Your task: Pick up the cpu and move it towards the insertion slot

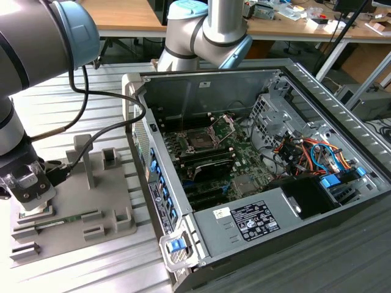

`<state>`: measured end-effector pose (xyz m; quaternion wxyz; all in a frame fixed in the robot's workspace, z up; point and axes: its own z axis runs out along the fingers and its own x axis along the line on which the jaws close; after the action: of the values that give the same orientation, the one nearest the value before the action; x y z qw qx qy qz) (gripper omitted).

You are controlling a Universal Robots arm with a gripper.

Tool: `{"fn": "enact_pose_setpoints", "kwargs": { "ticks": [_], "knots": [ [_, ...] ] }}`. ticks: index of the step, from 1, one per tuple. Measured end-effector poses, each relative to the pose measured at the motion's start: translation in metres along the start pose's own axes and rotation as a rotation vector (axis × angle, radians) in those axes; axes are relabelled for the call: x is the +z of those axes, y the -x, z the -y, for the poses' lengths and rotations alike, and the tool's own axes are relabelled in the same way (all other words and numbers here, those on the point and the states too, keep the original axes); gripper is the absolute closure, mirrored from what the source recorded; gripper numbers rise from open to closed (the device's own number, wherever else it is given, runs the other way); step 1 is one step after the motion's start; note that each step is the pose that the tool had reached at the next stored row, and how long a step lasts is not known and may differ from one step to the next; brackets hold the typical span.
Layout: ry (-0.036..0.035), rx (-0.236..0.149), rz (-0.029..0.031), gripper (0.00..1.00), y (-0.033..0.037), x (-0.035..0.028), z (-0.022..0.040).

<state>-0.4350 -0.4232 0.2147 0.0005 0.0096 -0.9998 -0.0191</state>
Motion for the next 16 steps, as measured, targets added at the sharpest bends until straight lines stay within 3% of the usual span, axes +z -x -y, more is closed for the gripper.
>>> {"fn": "enact_pose_setpoints", "kwargs": {
  "ticks": [14,15,16],
  "knots": [
    [0.0,0.0,0.0,0.89,0.0,0.0004,0.0],
    [0.0,0.0,0.0,0.83,0.0,0.0004,0.0],
    [0.0,0.0,0.0,0.71,-0.0001,0.0004,0.0]
  ]
}}
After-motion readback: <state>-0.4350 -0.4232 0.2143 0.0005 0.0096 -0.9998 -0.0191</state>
